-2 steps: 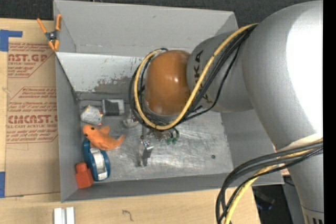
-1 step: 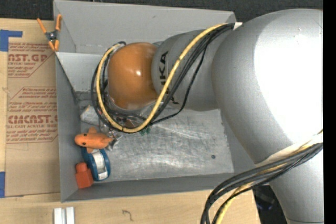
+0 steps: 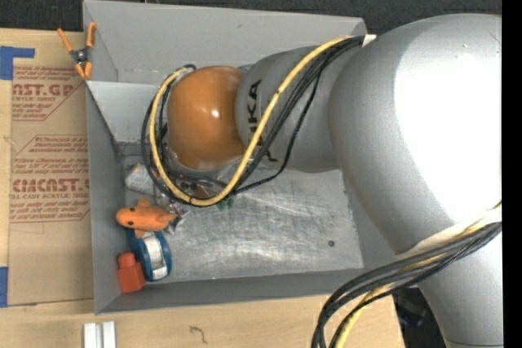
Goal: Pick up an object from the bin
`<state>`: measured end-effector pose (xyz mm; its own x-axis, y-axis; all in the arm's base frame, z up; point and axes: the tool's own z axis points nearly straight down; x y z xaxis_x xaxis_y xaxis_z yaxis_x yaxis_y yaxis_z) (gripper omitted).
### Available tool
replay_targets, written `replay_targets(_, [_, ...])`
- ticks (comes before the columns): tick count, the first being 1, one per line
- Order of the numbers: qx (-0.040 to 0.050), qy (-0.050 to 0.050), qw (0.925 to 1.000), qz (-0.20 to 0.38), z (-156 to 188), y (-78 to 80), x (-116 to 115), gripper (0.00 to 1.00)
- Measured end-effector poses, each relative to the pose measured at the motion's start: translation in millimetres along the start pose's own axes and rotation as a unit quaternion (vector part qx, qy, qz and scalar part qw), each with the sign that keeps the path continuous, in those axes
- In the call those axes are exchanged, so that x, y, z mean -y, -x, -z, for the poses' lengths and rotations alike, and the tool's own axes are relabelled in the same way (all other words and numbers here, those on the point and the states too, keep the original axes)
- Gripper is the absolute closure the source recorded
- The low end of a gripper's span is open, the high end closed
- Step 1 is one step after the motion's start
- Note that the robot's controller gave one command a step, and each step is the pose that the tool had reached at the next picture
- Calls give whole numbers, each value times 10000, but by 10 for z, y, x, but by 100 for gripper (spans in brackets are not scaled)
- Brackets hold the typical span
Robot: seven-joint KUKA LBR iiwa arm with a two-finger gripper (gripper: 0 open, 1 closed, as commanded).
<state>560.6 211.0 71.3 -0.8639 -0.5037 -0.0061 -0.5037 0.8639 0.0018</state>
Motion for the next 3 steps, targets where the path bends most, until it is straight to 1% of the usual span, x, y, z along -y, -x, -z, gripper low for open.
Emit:
replay_targets(1, [-62, 2, 10000, 18, 427, -55, -6, 100])
replay_targets(2, [-32, -4, 10000, 58, 1056, 39, -60, 100])
replay_targets(3, [12, -13, 10000, 63, 1411, 22, -84, 100])
